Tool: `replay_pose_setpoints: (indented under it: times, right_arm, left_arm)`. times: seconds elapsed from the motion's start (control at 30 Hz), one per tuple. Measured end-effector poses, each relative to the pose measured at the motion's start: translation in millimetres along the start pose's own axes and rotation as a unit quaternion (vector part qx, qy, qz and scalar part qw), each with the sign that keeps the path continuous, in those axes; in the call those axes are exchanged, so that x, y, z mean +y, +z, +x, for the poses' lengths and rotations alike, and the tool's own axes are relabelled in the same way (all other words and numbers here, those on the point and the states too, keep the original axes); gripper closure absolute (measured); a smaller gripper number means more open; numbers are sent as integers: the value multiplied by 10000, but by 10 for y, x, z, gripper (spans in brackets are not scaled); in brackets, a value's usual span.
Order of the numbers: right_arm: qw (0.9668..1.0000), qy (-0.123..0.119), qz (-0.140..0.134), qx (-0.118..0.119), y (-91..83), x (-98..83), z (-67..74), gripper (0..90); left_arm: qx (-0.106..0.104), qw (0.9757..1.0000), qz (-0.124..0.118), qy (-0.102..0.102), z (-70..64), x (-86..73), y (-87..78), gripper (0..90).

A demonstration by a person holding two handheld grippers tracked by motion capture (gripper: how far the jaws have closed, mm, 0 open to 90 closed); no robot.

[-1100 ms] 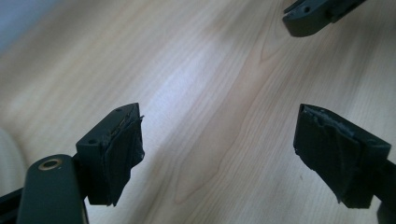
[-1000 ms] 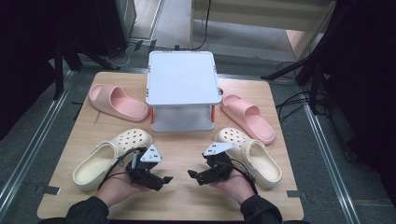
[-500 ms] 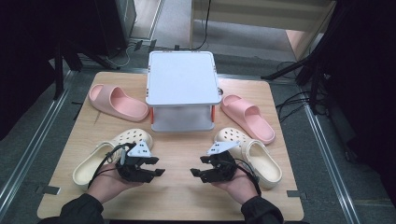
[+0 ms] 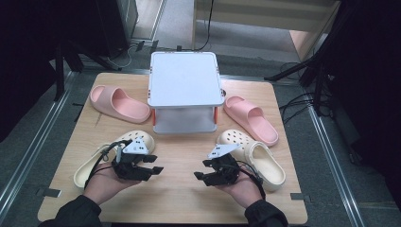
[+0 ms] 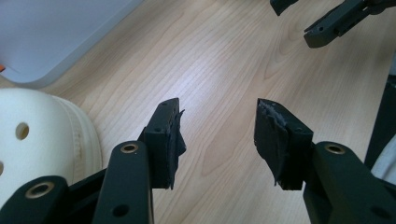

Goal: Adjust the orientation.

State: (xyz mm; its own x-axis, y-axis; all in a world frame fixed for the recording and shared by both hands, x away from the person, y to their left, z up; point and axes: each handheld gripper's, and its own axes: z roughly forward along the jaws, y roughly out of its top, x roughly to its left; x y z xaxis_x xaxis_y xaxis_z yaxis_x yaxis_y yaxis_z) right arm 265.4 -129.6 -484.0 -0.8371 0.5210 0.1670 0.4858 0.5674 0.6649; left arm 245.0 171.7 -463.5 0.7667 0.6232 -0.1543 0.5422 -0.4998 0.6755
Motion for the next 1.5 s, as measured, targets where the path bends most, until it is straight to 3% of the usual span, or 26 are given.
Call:
replay_pose_setpoints:
  times: [0.17,0.47,0.6,0.77,1.17,1.5]
  right_arm:
    - [9999,-7,-92,87,-37,20,12,527]
    - [9996,158,47,225,-19,39,-20,544]
    - [9999,36,22,141,-22,49,-21,540]
    - [10000,-42,-26,86,-27,56,-29,539]
    - [9999,-62,-35,121,-4,87,-103,508]
    - [9998,-67,21,177,26,111,-116,503]
  left_arm:
    - [-94,9998,25,-154,49,-8,-59,528]
    - [-201,9987,183,-440,89,-10,-150,529]
    - [-213,9990,231,-332,103,-57,-188,521]
    - [-203,9990,179,-366,120,-93,-242,518]
    - [28,9987,149,-492,203,-235,-435,508]
    - [327,9964,81,-784,307,-387,-677,503]
